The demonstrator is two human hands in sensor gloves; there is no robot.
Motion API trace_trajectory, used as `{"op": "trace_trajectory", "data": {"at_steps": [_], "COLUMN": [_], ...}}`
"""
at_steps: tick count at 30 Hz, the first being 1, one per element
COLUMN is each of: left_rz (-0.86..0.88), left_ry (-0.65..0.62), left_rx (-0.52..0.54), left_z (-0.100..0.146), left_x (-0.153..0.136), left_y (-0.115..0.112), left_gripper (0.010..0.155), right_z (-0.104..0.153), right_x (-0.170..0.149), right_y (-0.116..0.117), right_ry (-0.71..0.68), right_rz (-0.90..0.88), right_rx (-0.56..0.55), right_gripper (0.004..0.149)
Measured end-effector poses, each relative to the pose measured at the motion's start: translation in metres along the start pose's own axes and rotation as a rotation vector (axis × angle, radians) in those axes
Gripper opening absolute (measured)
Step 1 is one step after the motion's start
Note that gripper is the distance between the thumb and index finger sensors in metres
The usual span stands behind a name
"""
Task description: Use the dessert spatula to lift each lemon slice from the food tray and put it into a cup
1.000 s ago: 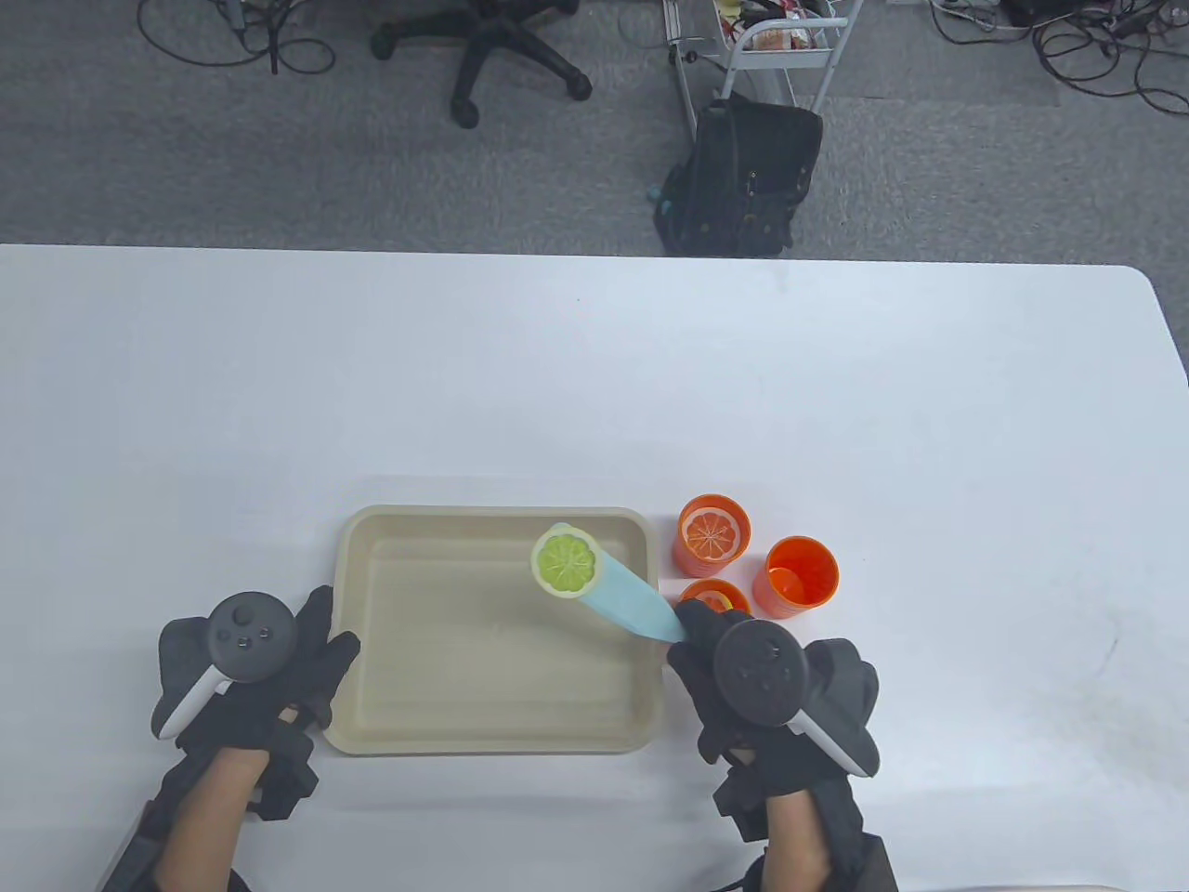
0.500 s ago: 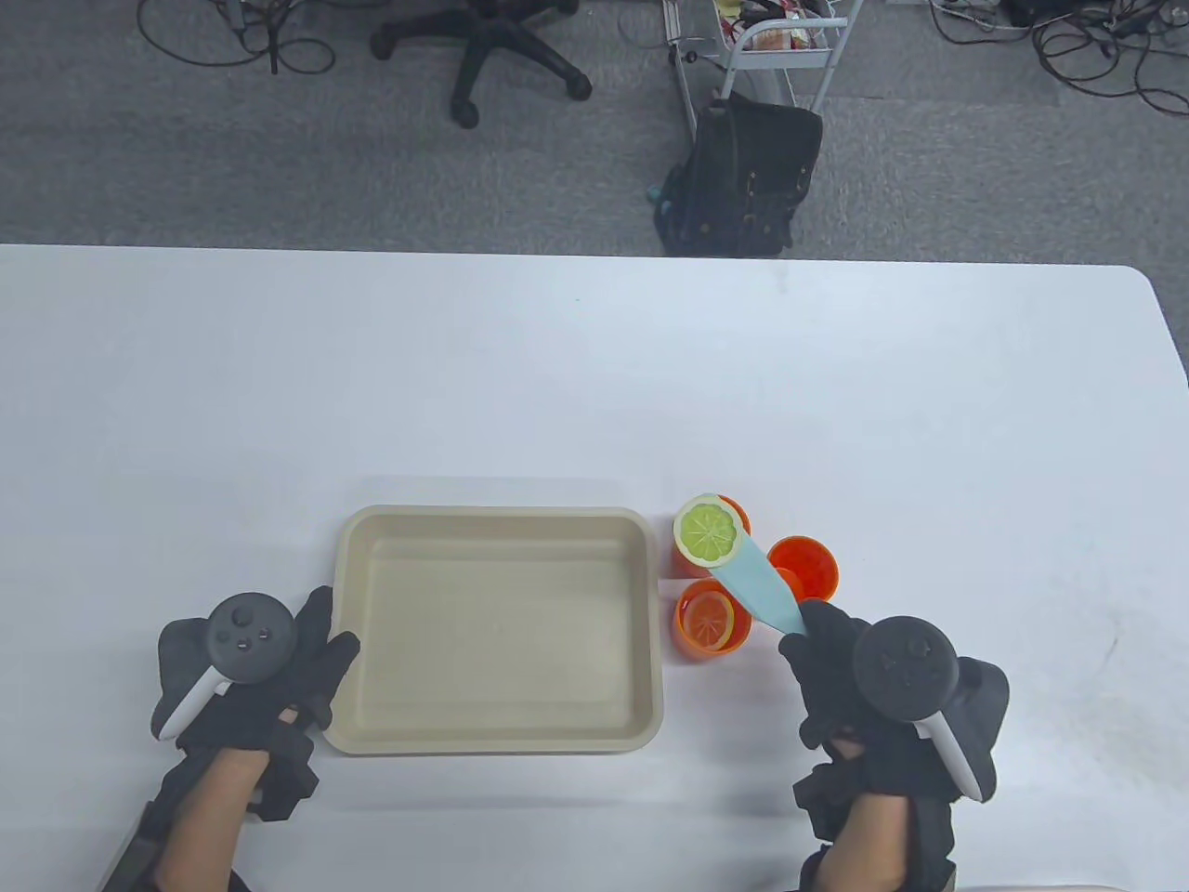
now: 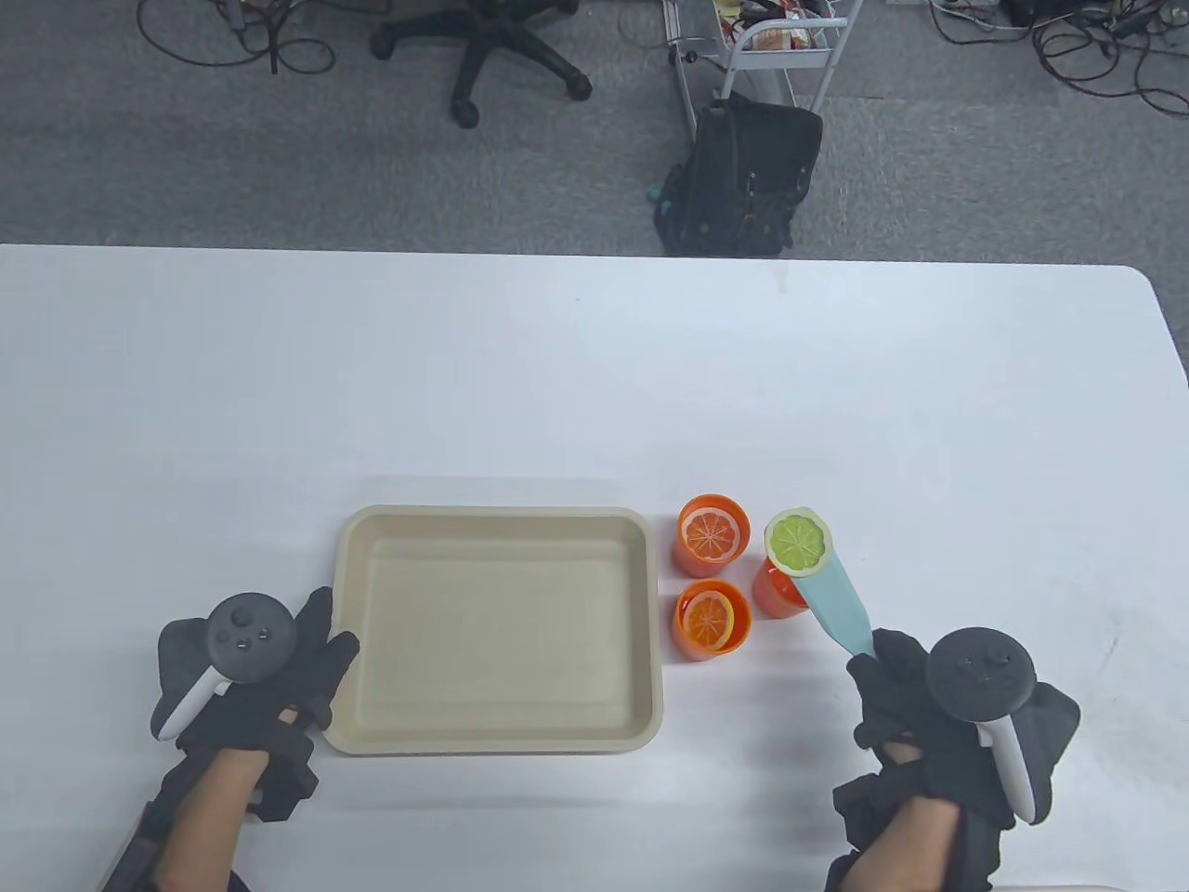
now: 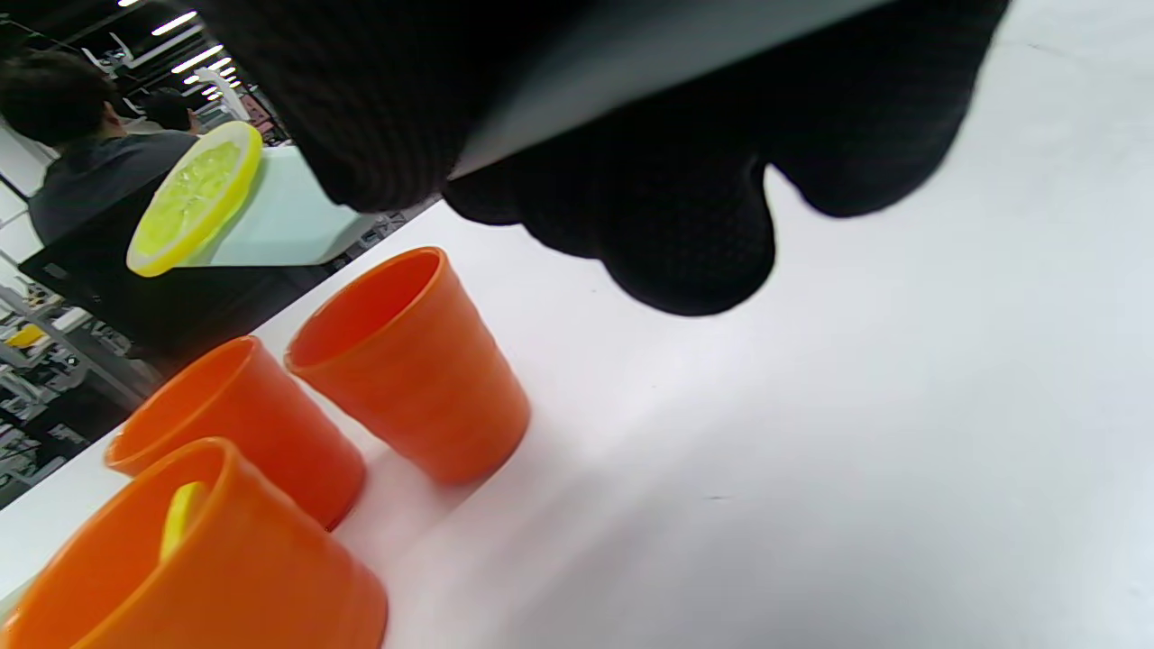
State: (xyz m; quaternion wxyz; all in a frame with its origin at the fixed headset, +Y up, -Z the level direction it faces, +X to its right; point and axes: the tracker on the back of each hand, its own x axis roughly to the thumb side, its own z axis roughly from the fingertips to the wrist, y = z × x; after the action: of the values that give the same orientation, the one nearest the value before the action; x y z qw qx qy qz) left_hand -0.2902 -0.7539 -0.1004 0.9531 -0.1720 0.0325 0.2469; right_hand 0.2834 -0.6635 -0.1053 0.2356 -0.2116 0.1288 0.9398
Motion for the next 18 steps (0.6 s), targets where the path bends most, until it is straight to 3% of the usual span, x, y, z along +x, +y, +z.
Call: {"op": "trace_trajectory", "data": {"at_steps": [8, 18], "left_rz": [0.004, 0.007], "left_ry": [0.001, 0.002], "left_rx": [-0.002, -0.002], "left_z": [0.0001, 0.0002], "left_x": [-0.0002, -0.0006], "left_y": [-0.0001, -0.0001], "left_gripper": [0.072, 0.071], "right_z": [-0.0011, 0.0013], "right_x": [-0.0097, -0.0070], "right_y": [-0.0009, -0.0020], "right_ry": [0.207, 0.203], "right_rz": [0.022, 0.029], "right_rx": [-0.032, -0.063], "right_gripper": [0.050, 0.048]}}
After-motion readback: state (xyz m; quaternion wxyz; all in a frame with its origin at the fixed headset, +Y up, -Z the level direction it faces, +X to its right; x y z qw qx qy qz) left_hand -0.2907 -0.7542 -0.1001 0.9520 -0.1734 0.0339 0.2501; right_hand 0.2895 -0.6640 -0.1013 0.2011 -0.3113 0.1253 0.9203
